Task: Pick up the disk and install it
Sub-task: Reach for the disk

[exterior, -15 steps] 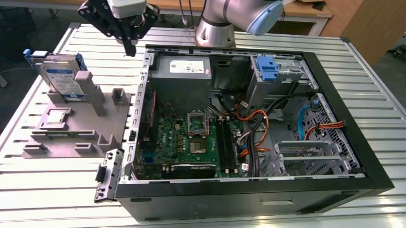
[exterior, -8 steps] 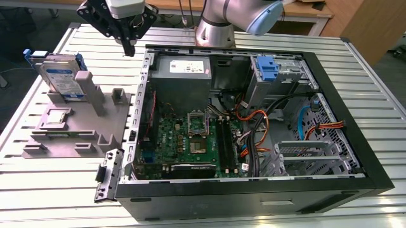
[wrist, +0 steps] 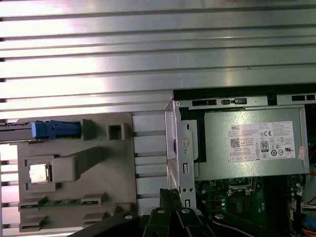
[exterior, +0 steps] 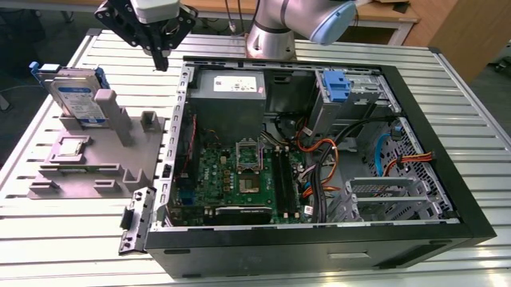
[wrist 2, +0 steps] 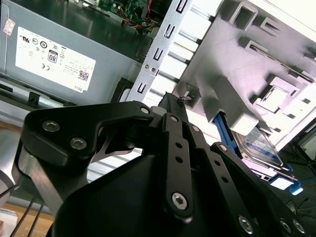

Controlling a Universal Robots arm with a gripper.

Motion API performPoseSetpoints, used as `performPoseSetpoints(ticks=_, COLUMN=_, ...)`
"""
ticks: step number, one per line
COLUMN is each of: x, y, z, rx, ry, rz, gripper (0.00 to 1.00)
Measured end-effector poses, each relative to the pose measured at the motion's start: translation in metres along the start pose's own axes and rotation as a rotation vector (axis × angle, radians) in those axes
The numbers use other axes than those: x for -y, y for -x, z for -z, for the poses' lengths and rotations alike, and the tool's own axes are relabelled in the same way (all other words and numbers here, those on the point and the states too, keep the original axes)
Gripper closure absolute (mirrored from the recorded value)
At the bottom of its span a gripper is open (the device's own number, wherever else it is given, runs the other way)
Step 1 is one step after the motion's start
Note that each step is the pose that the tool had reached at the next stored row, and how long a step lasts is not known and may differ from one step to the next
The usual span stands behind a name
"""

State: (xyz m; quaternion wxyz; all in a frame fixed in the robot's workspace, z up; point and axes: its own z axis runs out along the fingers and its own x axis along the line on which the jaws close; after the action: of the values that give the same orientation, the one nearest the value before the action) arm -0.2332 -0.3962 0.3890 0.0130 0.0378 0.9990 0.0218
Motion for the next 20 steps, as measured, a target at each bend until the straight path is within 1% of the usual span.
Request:
performPoseSetpoints(ticks=2, x=-0.0015, y=-0.0004, z=-0.0007, rx=0.0000, ry=0.0000, rz=0.000, gripper=0.90)
performPoseSetpoints(ticks=13, x=-0.0017, y=-0.0012, z=-0.0009, rx=-0.0003, ry=-0.0001, rz=-0.001, gripper=0.90)
performPoseSetpoints(ticks=20, x=-0.0035, y=-0.0153, z=-0.0024, rx=-0.0013, ry=0.0001, rz=-0.002, gripper=0.90)
